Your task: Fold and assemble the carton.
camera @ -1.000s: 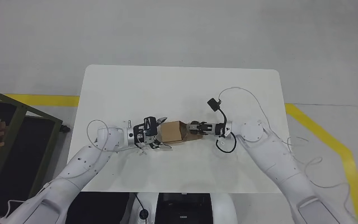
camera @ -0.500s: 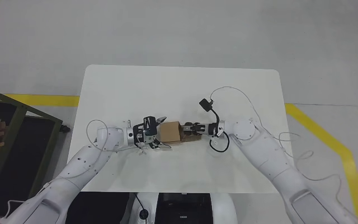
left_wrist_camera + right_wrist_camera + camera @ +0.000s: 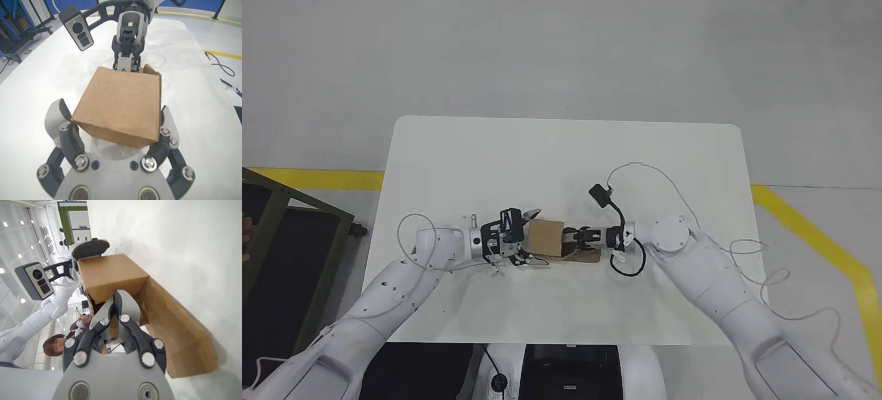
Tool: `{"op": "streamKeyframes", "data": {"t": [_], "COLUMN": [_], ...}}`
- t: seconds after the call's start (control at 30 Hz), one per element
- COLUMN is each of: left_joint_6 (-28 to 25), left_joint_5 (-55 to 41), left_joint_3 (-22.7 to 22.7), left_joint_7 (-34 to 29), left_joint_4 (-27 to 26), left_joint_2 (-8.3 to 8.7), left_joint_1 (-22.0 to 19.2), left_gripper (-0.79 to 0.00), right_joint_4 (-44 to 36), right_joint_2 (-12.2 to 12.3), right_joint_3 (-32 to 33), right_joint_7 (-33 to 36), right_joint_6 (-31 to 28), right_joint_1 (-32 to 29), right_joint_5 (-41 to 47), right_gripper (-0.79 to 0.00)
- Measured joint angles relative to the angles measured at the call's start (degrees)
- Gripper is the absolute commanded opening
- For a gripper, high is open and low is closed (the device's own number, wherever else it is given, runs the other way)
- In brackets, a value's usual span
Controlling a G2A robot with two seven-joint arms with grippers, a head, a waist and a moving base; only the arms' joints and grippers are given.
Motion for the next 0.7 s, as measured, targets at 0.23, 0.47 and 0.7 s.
{"op": "streamKeyframes", "data": {"t": [0.23,0.47,0.7], "left_joint_6": [0.0,-0.12,-0.06], "left_joint_5": [0.1,0.07,0.03], "left_joint_3": [0.1,0.14,0.27], "left_joint_7": [-0.24,-0.45,-0.39], "left_joint_4": [-0.13,-0.17,0.17], "left_joint_2": [-0.07,-0.13,-0.22], "left_joint_1": [-0.08,-0.15,-0.2], "left_gripper": [0.0,0.0,0.0], "right_joint_4": [1.74,3.59,7.4], "right_joint_2": [-0.9,-2.01,-3.13], "right_joint_3": [-0.66,-1.5,-1.72], "right_joint_7": [1.04,1.28,3.33], "right_joint_6": [-1.46,-2.01,-4.5], "right_joint_1": [1.02,2.15,3.01], "right_joint_5": [0.54,1.23,4.27], "right_gripper": [-0.785,-0.785,-0.785]}}
